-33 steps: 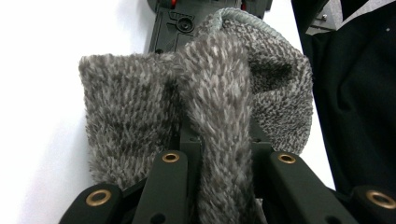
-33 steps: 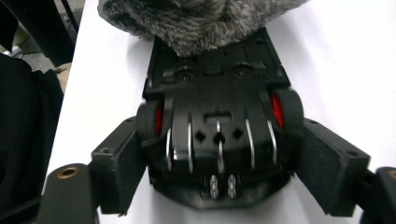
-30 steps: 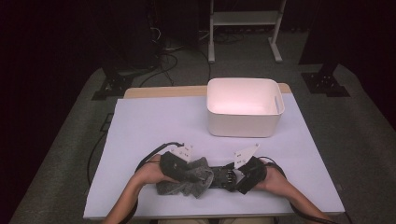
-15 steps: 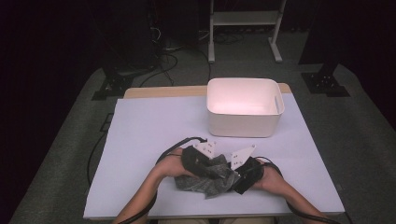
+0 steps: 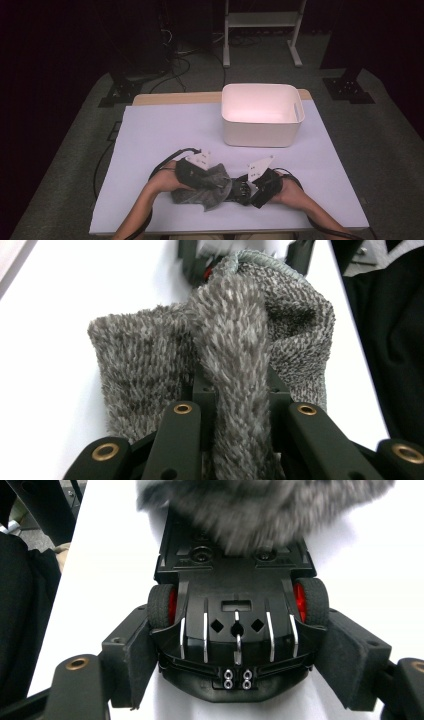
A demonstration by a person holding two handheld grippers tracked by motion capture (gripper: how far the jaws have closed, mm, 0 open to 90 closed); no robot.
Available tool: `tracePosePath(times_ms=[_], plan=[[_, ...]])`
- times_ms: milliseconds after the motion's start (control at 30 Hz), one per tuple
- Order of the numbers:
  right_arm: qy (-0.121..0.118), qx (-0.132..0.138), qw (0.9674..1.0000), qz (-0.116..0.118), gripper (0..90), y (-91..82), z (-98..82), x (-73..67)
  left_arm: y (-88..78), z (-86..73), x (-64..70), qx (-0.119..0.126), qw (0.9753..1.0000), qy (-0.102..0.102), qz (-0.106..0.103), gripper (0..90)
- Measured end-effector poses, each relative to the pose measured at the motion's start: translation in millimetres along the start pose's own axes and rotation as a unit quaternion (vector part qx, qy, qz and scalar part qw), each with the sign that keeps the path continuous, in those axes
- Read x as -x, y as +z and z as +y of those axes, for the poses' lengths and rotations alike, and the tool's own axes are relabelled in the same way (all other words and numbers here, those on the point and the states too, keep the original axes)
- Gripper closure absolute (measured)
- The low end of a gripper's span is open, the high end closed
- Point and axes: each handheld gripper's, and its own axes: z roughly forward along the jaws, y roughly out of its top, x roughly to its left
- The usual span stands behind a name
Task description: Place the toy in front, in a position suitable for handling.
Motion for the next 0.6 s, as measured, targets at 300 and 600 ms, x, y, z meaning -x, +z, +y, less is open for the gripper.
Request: tracePosePath(times_ms=[300,600], plan=[[-0.001,-0.005,1.0000,0.002,23.3,1.5,-1.0,0.7,-31.0,-31.3,-3.0,0.001,0.9985,-0.035,0.041,75.6],[-0.005,-0.005,1.0000,0.002,23.3,1.5,0.0,1.7,-23.7,-29.7,-3.4,0.006,0.9990,-0.035,0.027,75.5]])
